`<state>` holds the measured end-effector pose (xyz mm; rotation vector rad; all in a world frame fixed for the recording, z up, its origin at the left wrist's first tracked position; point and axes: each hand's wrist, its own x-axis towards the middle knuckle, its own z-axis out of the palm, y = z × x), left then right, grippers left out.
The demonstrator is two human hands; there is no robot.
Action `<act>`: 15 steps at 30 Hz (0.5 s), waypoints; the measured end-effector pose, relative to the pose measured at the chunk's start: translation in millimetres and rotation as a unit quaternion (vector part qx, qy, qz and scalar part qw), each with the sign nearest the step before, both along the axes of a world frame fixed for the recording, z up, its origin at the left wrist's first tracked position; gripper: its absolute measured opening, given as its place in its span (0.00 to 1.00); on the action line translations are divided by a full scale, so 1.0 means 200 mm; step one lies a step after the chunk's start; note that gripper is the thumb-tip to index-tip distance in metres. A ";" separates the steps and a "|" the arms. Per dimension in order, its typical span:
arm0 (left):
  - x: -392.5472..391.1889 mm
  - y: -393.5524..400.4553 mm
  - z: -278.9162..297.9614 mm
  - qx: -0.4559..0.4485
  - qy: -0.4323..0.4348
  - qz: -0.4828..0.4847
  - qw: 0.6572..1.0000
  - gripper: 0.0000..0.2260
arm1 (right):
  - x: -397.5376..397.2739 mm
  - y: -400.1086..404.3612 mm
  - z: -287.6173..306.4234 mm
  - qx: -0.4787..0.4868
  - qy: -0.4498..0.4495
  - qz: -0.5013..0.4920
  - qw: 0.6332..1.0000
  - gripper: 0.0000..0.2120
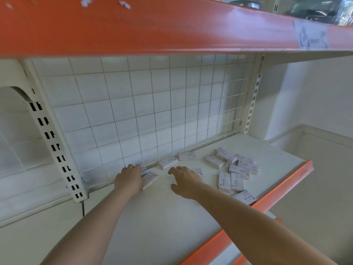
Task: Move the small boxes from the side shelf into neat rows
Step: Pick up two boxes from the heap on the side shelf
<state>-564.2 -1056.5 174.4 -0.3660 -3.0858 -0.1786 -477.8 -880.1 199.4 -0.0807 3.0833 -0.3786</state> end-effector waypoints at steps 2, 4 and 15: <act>0.00 0.00 -0.01 0.005 -0.008 0.004 1.000 0.16 | 0.00 0.00 0.00 -0.002 0.002 0.006 1.000 0.24; -0.01 0.01 -0.02 0.008 -0.013 0.006 1.000 0.16 | 0.00 0.00 0.00 -0.004 0.003 0.010 1.000 0.24; 0.11 0.03 0.09 0.012 -0.012 0.041 0.999 0.17 | 0.05 0.04 0.13 0.009 -0.007 0.038 0.999 0.25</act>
